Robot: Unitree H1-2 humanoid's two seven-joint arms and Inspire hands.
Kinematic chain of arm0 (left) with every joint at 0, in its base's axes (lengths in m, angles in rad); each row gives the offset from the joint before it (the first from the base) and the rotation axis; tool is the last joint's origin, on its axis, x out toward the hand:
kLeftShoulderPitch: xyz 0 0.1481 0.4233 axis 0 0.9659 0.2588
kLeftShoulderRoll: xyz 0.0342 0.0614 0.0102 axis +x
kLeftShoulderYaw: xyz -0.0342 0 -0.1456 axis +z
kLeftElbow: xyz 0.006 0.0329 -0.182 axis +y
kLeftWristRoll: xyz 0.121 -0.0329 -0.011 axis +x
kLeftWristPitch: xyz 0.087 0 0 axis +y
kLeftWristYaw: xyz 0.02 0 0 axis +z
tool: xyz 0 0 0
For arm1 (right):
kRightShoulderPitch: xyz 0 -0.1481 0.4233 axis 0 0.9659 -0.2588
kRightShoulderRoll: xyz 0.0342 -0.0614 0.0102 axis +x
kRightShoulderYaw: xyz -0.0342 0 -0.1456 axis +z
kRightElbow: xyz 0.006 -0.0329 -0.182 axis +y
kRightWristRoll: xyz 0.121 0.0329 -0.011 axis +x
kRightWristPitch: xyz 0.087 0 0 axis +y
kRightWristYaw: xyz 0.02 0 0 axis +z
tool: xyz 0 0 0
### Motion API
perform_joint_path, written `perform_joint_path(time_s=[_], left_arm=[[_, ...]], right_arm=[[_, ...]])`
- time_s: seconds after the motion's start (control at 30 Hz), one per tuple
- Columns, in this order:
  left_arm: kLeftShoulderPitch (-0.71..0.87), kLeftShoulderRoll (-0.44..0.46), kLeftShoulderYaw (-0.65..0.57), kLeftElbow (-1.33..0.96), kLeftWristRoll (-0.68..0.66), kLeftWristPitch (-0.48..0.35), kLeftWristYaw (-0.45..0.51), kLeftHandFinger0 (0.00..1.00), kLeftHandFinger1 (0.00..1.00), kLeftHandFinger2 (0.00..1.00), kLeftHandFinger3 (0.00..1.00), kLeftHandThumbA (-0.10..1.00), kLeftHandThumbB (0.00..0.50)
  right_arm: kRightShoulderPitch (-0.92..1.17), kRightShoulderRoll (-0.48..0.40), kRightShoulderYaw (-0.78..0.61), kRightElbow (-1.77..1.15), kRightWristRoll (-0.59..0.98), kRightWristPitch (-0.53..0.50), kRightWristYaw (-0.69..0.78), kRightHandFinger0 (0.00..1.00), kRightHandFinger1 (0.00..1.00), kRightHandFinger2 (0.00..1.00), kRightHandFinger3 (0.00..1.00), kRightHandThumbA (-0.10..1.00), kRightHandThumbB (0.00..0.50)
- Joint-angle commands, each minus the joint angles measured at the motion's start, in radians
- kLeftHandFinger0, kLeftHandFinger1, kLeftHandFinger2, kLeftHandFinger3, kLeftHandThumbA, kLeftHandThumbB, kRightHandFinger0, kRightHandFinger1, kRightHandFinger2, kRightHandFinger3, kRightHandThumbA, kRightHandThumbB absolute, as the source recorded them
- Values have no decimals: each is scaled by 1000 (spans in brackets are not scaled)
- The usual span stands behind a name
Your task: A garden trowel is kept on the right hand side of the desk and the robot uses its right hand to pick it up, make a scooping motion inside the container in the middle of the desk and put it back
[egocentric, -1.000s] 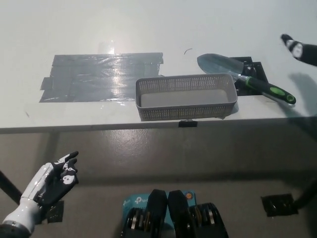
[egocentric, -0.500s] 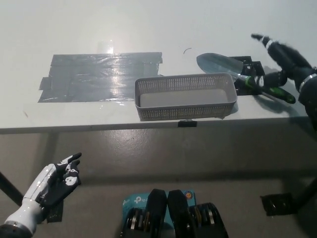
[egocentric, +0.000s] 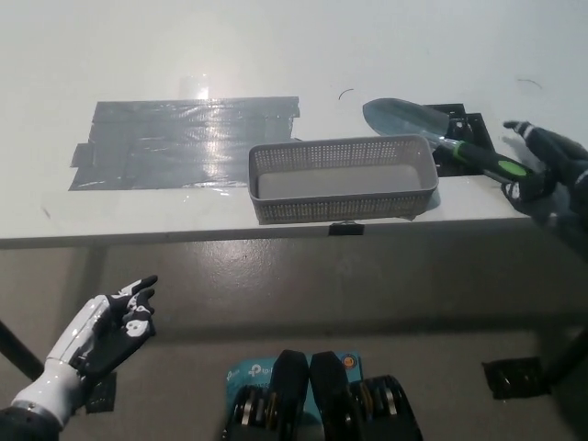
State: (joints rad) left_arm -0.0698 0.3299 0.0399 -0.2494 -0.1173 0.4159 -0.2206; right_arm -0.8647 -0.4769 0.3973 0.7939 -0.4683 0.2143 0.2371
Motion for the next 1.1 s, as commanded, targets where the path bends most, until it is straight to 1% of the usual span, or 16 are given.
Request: perform_joint_path(time_s=[0.0,0.07,0.1,0.23,0.27,0.33,0.4,0.43,0.53,0.57,0.63,0.73,0.77,0.9,1.0,1.07], left_arm=[[-28,12,-13,-46,-11,17,-23,962,1000,1000,1000,525,33],[-32,10,-21,-43,-12,5,-28,962,1000,1000,1000,547,44],[-30,9,-21,-51,-15,12,-27,959,1000,1000,1000,596,52],[-27,8,-18,-47,-19,-12,-32,955,1000,1000,1000,708,83],[-27,3,-15,-51,-21,-14,-30,954,1000,1000,1000,710,48],[-30,-2,-12,-48,-39,-28,-38,950,1000,1000,1000,715,11],[-34,-1,-12,-50,-41,-29,-42,951,1000,1000,1000,720,5],[-33,0,-10,-47,-42,-33,-43,949,1000,1000,1000,739,35],[-31,1,-6,-53,-47,-31,-43,964,1000,1000,1000,746,39],[-30,4,-2,-59,-53,-32,-47,972,1000,1000,1000,756,56],[-30,3,-1,-63,-56,-28,-47,980,1000,1000,1000,746,41],[-26,7,0,-64,-62,-31,-51,999,1000,1000,1000,723,65],[-24,9,-2,-65,-62,-38,-53,1000,1000,1000,1000,717,59],[-24,9,-4,-66,-69,-46,-57,1000,1000,1000,1000,699,61],[-19,12,-2,-69,-77,-61,-64,1000,1000,1000,1000,665,55],[-18,17,-2,-68,-82,-68,-73,1000,1000,1000,1000,658,68]], right_arm=[[-62,-5,-24,26,-3,-8,-18,1000,1000,1000,1000,640,456],[-57,9,-9,19,-17,-21,-16,1000,1000,1000,1000,637,450],[-55,25,0,2,-22,-11,-6,1000,1000,1000,1000,601,438],[-66,59,38,-20,-58,-9,2,1000,1000,1000,1000,576,421],[-74,67,47,-22,-64,-11,4,1000,1000,1000,1000,559,424],[-91,73,70,-51,-81,-21,24,1000,1000,1000,1000,547,421],[-97,74,72,-54,-81,-19,24,1000,1000,1000,1000,543,422],[-114,78,84,-51,-89,-18,35,1000,1000,1000,1000,538,423],[-137,64,111,-30,-109,-36,49,1000,1000,1000,1000,512,430],[-152,58,129,-8,-125,-24,59,1000,1000,1000,1000,514,428],[-155,49,133,0,-123,-16,66,1000,1000,1000,1000,495,425],[-164,43,132,38,-120,-5,73,1000,1000,1000,1000,445,413],[-159,32,137,44,-124,-5,86,1000,1000,1000,1000,440,393],[-160,18,154,69,-144,22,117,1000,1000,1000,1000,443,381],[-169,11,198,139,-175,48,164,1000,1000,1000,1000,472,346],[-163,8,208,165,-182,70,171,1000,1000,1000,1000,472,350]])
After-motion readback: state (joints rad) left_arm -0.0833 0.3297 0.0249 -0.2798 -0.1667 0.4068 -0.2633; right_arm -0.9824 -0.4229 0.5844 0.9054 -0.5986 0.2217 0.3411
